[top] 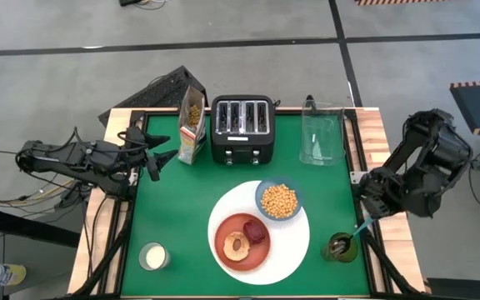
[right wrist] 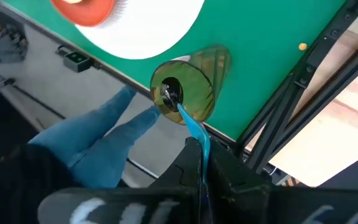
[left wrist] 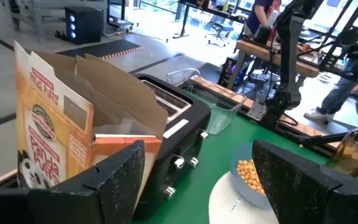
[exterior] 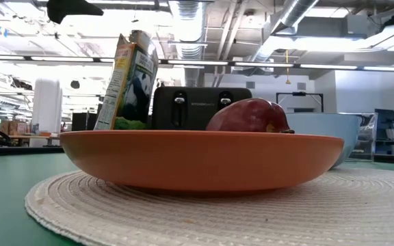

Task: Arrange a breakfast setting
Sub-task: Put the blue spoon on the white table mat

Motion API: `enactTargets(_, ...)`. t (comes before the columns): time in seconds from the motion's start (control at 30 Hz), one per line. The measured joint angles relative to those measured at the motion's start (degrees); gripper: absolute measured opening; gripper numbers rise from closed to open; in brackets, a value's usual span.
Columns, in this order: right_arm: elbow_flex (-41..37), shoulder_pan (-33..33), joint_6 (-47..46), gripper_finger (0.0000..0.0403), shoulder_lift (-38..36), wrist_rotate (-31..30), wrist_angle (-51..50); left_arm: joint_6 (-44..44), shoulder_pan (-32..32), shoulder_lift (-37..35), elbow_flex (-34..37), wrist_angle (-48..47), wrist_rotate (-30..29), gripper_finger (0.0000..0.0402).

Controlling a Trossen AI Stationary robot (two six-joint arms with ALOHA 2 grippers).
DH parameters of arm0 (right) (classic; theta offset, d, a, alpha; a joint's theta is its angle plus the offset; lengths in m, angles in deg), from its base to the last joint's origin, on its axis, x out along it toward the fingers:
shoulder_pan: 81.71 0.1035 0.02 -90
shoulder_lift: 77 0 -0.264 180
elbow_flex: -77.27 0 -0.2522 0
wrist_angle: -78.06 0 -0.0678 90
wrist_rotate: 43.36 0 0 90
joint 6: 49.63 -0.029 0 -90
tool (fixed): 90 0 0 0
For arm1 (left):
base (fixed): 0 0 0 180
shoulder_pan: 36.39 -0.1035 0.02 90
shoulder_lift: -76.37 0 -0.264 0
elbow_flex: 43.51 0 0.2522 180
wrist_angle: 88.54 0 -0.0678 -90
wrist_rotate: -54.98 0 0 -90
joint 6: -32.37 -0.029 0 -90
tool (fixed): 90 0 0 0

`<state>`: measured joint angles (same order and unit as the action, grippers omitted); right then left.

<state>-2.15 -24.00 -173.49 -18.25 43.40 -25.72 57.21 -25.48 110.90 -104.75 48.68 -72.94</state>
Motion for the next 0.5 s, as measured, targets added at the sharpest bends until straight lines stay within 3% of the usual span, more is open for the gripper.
enactTargets(0.3,0.00,0.00,4.77,0.0024,-5.88,-2.75,0.02,0.18,-0.01,0.00,0.00,0.00,-0.31,0.0283)
enactTargets(0.5,0.00,-0.44,10.53,0.0024,-8.58,-12.98,0.00,2.46,-0.01,0.00,0.00,0.00,-0.29,0.0283)
